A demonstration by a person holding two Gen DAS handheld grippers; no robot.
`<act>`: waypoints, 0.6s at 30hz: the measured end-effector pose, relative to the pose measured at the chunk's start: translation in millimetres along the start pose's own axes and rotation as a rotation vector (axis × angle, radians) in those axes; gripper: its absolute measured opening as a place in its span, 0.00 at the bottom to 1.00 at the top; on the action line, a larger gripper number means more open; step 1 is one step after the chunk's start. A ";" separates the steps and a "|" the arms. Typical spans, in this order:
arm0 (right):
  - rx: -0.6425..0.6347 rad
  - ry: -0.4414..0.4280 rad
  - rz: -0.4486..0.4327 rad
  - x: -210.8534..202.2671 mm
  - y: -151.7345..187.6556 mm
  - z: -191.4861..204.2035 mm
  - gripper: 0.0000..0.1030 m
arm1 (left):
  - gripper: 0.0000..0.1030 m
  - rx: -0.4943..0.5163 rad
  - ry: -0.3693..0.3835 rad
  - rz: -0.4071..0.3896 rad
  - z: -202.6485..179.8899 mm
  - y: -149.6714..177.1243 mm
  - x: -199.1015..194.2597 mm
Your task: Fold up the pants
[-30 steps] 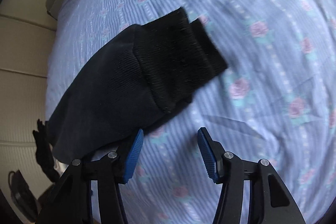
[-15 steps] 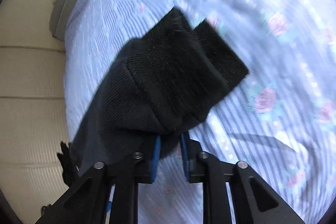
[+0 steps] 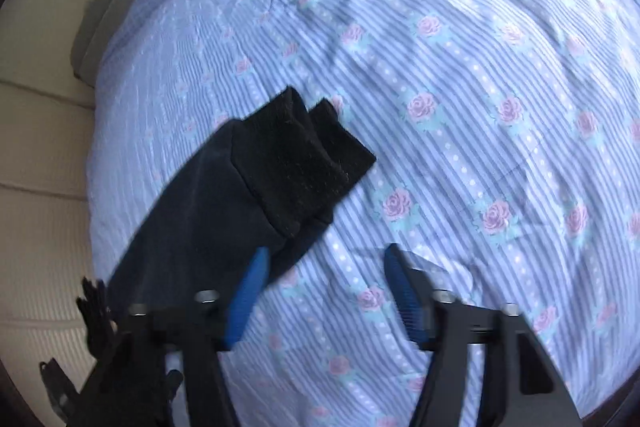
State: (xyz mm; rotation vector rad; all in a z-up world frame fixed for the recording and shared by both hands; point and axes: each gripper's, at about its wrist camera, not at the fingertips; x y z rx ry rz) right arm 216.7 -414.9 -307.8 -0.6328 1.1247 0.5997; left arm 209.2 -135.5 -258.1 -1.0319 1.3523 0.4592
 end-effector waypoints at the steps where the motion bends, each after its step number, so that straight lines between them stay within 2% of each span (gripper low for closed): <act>1: 0.019 -0.026 -0.015 -2.5 -0.3 -2.2 0.65 | 0.48 0.005 -0.009 -0.015 1.4 -5.8 -2.1; 6: 0.072 -0.075 -0.010 12.2 -25.2 -3.5 0.69 | 0.48 0.014 -0.028 -0.066 16.9 -36.4 -3.7; 8: 0.072 -0.073 -0.008 19.0 -33.9 4.0 0.82 | 0.40 0.016 -0.029 -0.086 20.0 -49.9 -3.2; 11: 0.053 -0.067 -0.012 23.4 -38.7 14.3 0.90 | 0.34 0.003 -0.004 -0.101 21.3 -70.3 3.4; 15: 0.007 -0.058 0.018 37.9 -37.0 24.9 0.90 | 0.21 -0.028 0.070 -0.081 19.9 -93.6 28.1; 18: 0.047 -0.090 0.046 42.2 -34.1 20.1 0.90 | 0.16 0.018 0.120 -0.023 2.1 -105.0 56.0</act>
Point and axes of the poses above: each gripper's, at about its wrist camera, not at the fingertips, and x roughly the way its jaws point, z to its left, y to its underside, and after that the axes turned 14 degrees about y, right-handed
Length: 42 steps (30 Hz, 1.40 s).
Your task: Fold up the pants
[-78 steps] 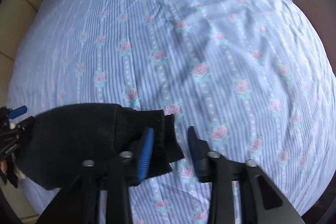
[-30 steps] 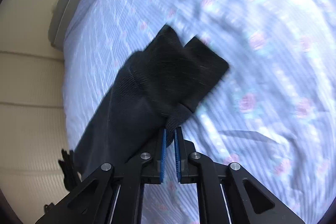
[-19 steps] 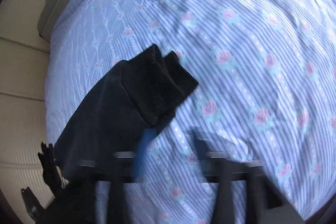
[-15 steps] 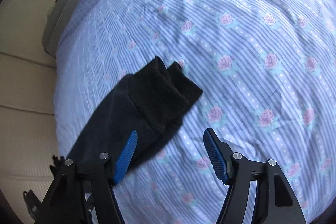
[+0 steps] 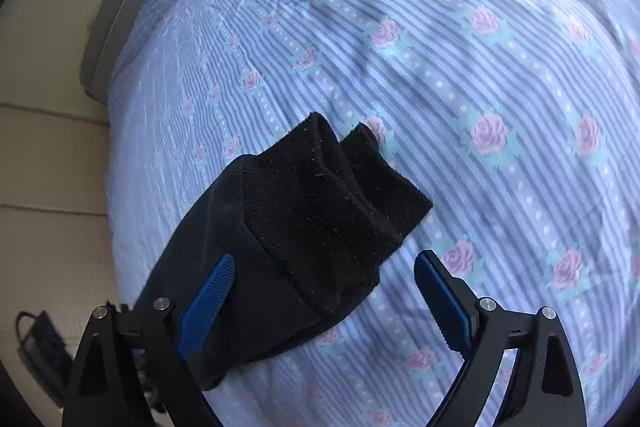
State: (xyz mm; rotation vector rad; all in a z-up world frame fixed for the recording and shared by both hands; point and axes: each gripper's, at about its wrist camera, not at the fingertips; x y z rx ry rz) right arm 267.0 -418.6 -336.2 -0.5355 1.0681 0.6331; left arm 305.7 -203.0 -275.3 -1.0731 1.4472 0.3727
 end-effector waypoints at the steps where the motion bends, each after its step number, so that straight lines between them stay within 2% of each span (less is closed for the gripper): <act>1: 0.008 -0.003 0.007 -1.6 1.2 -1.0 0.90 | 0.16 0.018 0.004 0.019 -4.7 -1.8 8.5; 3: -0.005 0.006 0.000 -10.2 6.6 -1.6 0.90 | 0.14 0.037 0.009 0.049 -12.5 -1.8 22.6; 6: -0.071 -0.007 -0.078 -24.1 8.7 6.0 0.90 | 0.11 0.029 0.025 0.081 -18.3 2.6 35.4; 8: -0.085 0.038 -0.089 -21.5 3.6 8.1 0.89 | 0.11 0.025 0.043 0.093 -20.8 3.8 39.7; 10: -0.078 0.064 -0.080 -15.6 -2.7 7.1 0.87 | 0.11 0.041 0.031 0.096 -22.6 2.9 41.5; 13: -0.083 0.021 -0.020 -3.5 -8.8 5.6 0.74 | 0.11 0.017 0.038 0.100 -20.1 -0.8 42.0; 17: -0.041 -0.037 0.017 4.9 -9.3 -2.7 0.76 | 0.11 0.015 0.038 0.102 -15.5 -0.9 44.2; 20: 0.018 -0.087 0.065 14.4 -3.5 -16.2 0.83 | 0.11 0.019 0.034 0.108 -13.4 -2.1 49.8; 26: 0.040 -0.139 0.054 32.6 -5.2 -21.3 0.82 | 0.11 -0.049 0.090 0.105 1.1 -1.1 60.4; 27: 0.041 -0.138 0.050 33.2 -4.9 -20.9 0.79 | 0.11 -0.062 0.099 0.102 4.2 -0.9 60.9; 28: 0.040 -0.132 0.040 33.1 -5.1 -19.4 0.67 | 0.11 -0.072 0.107 0.099 6.4 -0.4 61.7; 29: 0.034 -0.136 0.032 32.7 -5.6 -17.6 0.50 | 0.11 -0.082 0.112 0.096 8.7 0.0 62.6; 30: 0.025 -0.143 0.035 31.5 -5.6 -14.3 0.48 | 0.11 -0.089 0.114 0.095 11.7 2.9 60.5; 32: 0.012 -0.111 0.025 25.2 -5.6 -4.4 0.38 | 0.11 -0.096 0.115 0.094 13.8 2.7 61.0; 35: -0.062 -0.021 -0.033 -2.5 -1.1 17.1 0.32 | 0.12 -0.105 0.126 0.099 6.4 1.5 60.7; 38: -0.143 0.040 -0.110 -35.2 12.1 42.3 0.32 | 0.14 -0.137 0.168 0.090 11.8 -1.3 48.4; 40: -0.215 0.084 -0.179 -61.1 25.3 67.2 0.31 | 0.15 -0.159 0.171 0.065 22.4 -1.8 31.2; 42: -0.267 0.118 -0.229 -80.2 32.8 89.6 0.31 | 0.15 -0.171 0.158 0.003 29.7 4.9 1.2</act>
Point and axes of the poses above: each gripper's, at about its wrist camera, not at the fingertips, and x roughly the way its jaws point, z to its left, y to its underside, and after that the axes turned 14 degrees about y, right-handed
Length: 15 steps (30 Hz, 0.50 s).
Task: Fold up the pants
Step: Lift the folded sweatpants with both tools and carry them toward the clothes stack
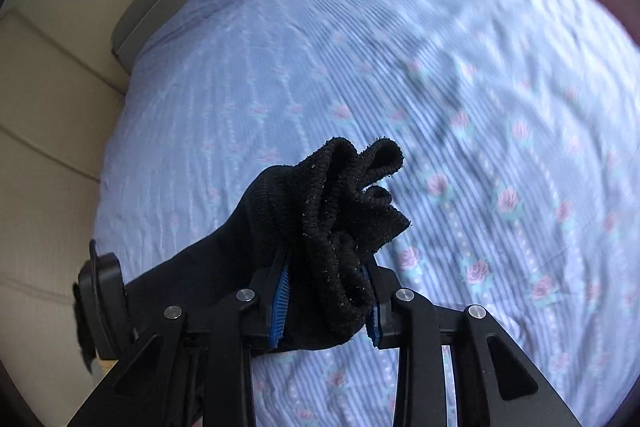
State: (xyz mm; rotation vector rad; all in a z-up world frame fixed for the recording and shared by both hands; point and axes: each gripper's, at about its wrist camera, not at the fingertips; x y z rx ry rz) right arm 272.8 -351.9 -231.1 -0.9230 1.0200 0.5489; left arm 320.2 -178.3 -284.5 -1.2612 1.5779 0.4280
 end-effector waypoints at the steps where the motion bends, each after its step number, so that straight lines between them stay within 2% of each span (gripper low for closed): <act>1: -0.024 0.010 -0.022 -11.3 -2.7 11.2 0.31 | 0.15 -0.010 -0.002 -0.036 4.9 6.2 -20.4; 4: -0.120 0.039 -0.087 -46.9 -3.3 44.0 0.31 | 0.15 -0.041 -0.017 -0.104 24.4 32.7 -71.8; 8: -0.258 0.115 -0.150 -73.1 -0.6 101.3 0.31 | 0.15 -0.115 -0.103 -0.155 65.4 86.2 -147.7; 11: -0.335 0.140 -0.172 -88.0 12.7 136.5 0.31 | 0.16 -0.204 -0.127 -0.188 95.0 125.6 -189.4; 15: -0.431 0.141 -0.183 -100.1 39.9 185.4 0.30 | 0.16 -0.290 -0.142 -0.226 119.8 172.0 -225.8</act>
Point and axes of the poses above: each gripper's, at about its wrist camera, not at the fingertips, and x roughly the way its jaws point, z to its left, y to its underside, and after that the axes turned 14 degrees about y, right-handed
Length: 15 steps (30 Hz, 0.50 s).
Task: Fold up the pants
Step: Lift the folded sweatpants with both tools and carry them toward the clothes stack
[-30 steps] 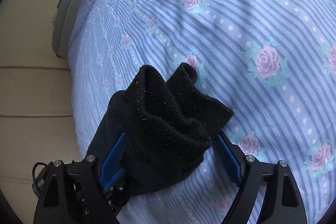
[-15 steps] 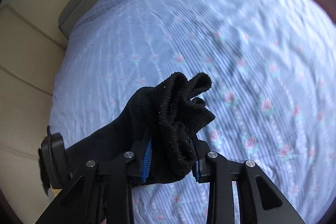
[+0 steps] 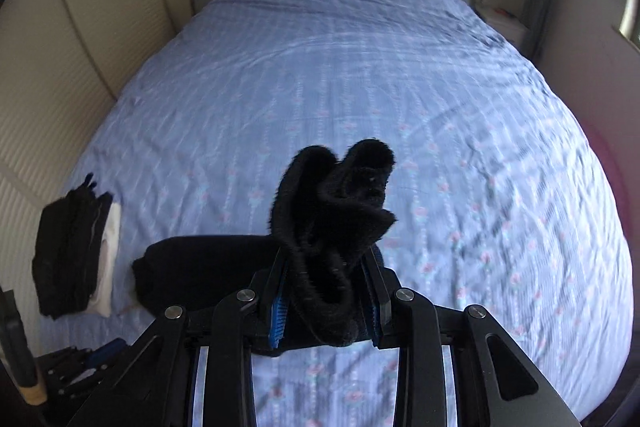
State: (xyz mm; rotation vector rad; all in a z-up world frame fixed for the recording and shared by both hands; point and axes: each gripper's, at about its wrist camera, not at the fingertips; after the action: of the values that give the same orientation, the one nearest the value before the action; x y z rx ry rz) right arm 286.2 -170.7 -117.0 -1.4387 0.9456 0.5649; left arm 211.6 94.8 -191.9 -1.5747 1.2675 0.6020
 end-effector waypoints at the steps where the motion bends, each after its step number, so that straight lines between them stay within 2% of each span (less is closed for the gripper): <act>1: -0.027 -0.005 -0.003 -5.3 3.8 13.5 0.26 | 0.16 -0.014 0.001 -0.004 6.1 5.1 -6.9; 6: -0.191 -0.001 -0.033 -14.8 14.3 104.5 0.23 | 0.16 -0.045 0.028 -0.013 41.5 17.0 -35.0; 11: -0.325 -0.010 -0.026 -9.3 34.9 189.7 0.23 | 0.16 0.007 -0.006 -0.016 63.6 15.8 -50.5; 15: -0.409 -0.040 0.007 4.5 54.0 246.0 0.23 | 0.16 -0.016 -0.011 -0.007 95.5 13.3 -58.7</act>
State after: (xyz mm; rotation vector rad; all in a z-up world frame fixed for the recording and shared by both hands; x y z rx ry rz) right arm 293.9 72.9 -180.5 -1.7795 0.8327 0.8232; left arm 198.4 206.7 -184.9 -1.5862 1.2513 0.6167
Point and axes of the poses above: each gripper's, at about its wrist camera, not at the fingertips, and x roughly the way its jaws point, z to its left, y to its underside, and after that the axes turned 14 degrees about y, right-handed
